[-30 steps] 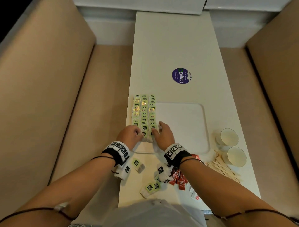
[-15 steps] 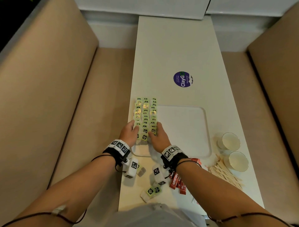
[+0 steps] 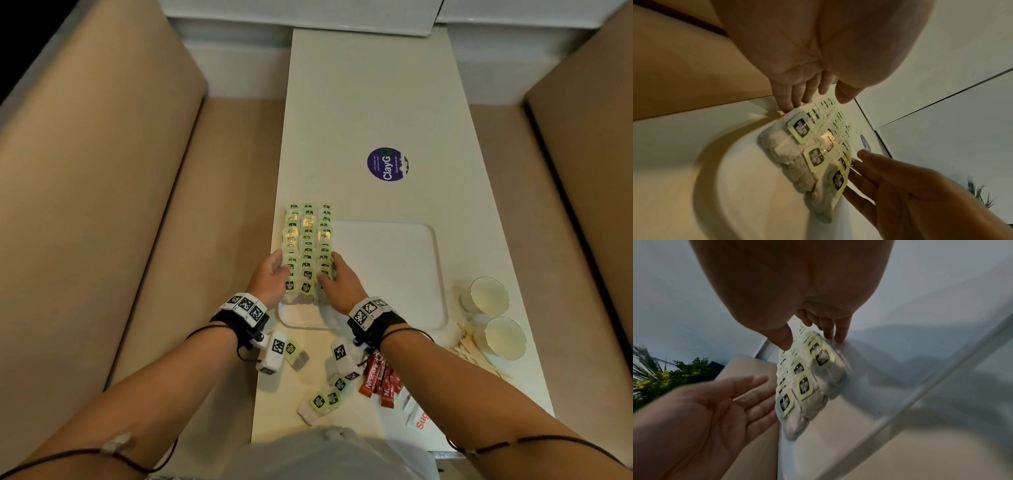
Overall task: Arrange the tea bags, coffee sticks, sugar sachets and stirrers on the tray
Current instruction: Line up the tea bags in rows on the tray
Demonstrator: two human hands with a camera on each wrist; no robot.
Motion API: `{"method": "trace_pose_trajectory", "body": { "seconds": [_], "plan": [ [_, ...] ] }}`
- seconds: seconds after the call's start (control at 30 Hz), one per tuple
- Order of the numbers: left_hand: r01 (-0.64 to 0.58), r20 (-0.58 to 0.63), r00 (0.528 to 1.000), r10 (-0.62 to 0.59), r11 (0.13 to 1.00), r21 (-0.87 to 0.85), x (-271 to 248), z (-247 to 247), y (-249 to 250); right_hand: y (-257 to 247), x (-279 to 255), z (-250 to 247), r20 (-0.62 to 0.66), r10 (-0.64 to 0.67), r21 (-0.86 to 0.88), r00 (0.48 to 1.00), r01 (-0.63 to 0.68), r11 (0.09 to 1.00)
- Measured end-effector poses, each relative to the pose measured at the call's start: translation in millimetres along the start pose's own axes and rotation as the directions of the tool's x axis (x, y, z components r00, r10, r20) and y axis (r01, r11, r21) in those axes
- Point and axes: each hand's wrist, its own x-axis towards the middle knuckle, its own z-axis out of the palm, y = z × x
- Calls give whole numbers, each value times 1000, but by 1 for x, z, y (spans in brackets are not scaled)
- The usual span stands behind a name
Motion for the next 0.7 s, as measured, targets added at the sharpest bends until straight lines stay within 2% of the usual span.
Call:
{"method": "trace_pose_trajectory", "body": {
  "seconds": [0.1, 0.17, 0.27, 0.37, 0.53, 0.63, 0.7],
  "plan": [
    [-4, -16, 1000, 5, 1000, 22, -5, -5, -7, 0, -8, -13, -25, -6, -59, 1000, 4, 998],
    [0, -29, 1000, 2, 998, 68, -9, -9, -15, -3, -19, -22, 7, -45, -112, 999, 46, 993],
    [11, -40, 999, -6, 992, 126, -18, -14, -31, -4, -40, -32, 198, -101, -186, 975, 139, 973],
    [-6, -21, 1000, 11, 978, 206, -35, -15, -45, 2, -59, -33, 354, -70, -294, 932, 182, 938],
    [-30, 108, 994, -10, 932, 361, -59, -14, -64, 15, -85, -27, 479, 28, -407, 878, 193, 893],
    [-101, 185, 982, 26, 908, 407, -75, -12, -68, 24, -100, -22, 540, 64, -500, 839, 259, 826],
    [-177, 262, 964, 50, 855, 487, -82, -10, -69, 31, -109, -16, 569, 80, -541, 818, 300, 786]
  ]
}}
